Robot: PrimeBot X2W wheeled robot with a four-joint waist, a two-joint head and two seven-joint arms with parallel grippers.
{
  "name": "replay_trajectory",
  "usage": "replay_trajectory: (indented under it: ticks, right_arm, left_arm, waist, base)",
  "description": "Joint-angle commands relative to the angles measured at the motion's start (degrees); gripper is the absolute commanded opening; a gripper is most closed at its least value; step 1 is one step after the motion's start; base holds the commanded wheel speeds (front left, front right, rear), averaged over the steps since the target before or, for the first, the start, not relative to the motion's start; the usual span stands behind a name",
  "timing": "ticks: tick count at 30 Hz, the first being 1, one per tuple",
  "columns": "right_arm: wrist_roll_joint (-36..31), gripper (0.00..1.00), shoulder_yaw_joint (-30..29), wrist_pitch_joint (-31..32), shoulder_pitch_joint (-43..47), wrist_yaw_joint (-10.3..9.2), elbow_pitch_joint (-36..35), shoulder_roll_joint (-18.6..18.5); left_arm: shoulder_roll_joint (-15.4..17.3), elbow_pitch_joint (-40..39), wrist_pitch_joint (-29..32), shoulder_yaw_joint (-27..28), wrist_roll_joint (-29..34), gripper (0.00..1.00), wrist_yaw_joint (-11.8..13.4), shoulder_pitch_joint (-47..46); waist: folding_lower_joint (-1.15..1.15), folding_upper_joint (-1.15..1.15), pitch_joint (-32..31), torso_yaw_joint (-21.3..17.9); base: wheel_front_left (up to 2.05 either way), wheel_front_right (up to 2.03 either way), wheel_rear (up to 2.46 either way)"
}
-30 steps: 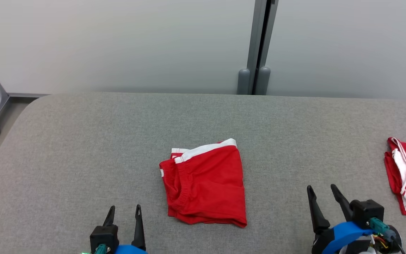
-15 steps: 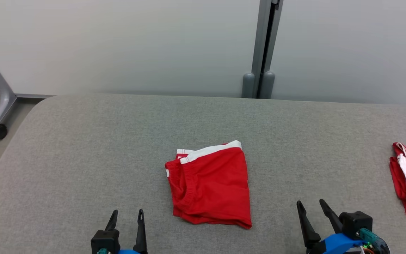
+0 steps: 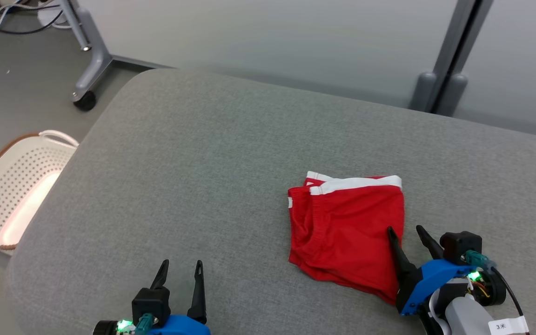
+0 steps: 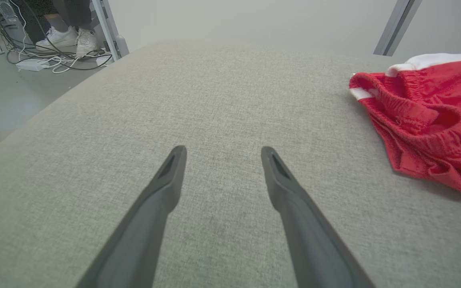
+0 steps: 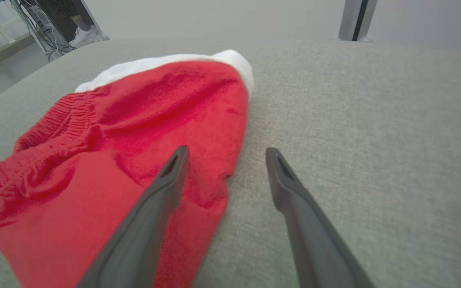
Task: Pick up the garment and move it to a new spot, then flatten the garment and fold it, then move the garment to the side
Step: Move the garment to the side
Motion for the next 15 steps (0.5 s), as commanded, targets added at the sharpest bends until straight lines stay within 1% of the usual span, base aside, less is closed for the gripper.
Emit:
replay_trajectory:
  ticks: [1,3,5,6,7,8,11,15]
  right_arm:
    - [0.1,1.0,-0.1,-0.3,-0.8,0.0,0.5,-0.3]
    - [-0.4,1.0,-0.1,-0.3,-2.0,0.0,3.8,-0.3]
    - [0.9,1.0,0.9,-0.2,-3.3,0.0,6.3,-0.3]
    - [1.5,0.67,1.8,0.0,-3.8,0.01,7.3,-0.3]
    - [2.1,0.32,2.8,0.0,-3.9,0.01,7.6,-0.2]
    - [3.0,0.0,3.6,0.0,-4.0,0.01,7.3,-0.1]
    - [4.6,0.0,5.4,0.0,-4.0,0.0,5.0,-0.2]
    - [5.7,0.0,6.7,-0.2,-3.1,-0.04,1.1,-0.5]
  left_arm:
    - [-0.1,-0.3,-0.1,-0.2,-0.2,1.0,0.1,-0.8]
    - [-0.1,-0.6,-0.1,-0.3,-0.3,1.0,0.0,-0.9]
    - [-0.1,-0.9,-0.1,-0.2,-0.3,1.0,-0.1,-0.9]
    - [-0.1,-1.0,-0.1,-0.1,-0.4,1.0,0.0,-1.0]
    - [-0.1,-1.2,-0.1,-0.1,-0.5,1.0,-0.1,-1.0]
    - [-0.1,-1.3,-0.1,-0.2,-0.7,1.0,-0.1,-1.1]
    - [-0.1,-1.7,-0.1,-0.7,-0.5,1.0,-0.3,-1.5]
    - [-0.1,-2.1,-0.1,-0.9,-0.3,1.0,-0.3,-1.9]
  waist:
    - [-0.01,0.0,2.4,2.6]
    - [-0.01,0.0,2.9,3.4]
    - [-0.01,0.0,3.3,3.6]
    - [-0.01,0.0,3.5,3.4]
    - [-0.01,0.0,3.7,2.9]
    - [-0.01,0.0,3.8,2.2]
    - [-0.01,0.0,3.9,-1.1]
    - [-0.01,0.0,3.2,-8.1]
  base:
    - [0.0,0.0,0.0]
    - [0.0,0.0,0.0]
    - [0.0,0.0,0.0]
    - [0.0,0.0,0.0]
    - [0.0,0.0,0.0]
    - [0.0,0.0,0.0]
    - [0.0,0.0,0.0]
    - [0.0,0.0,0.0]
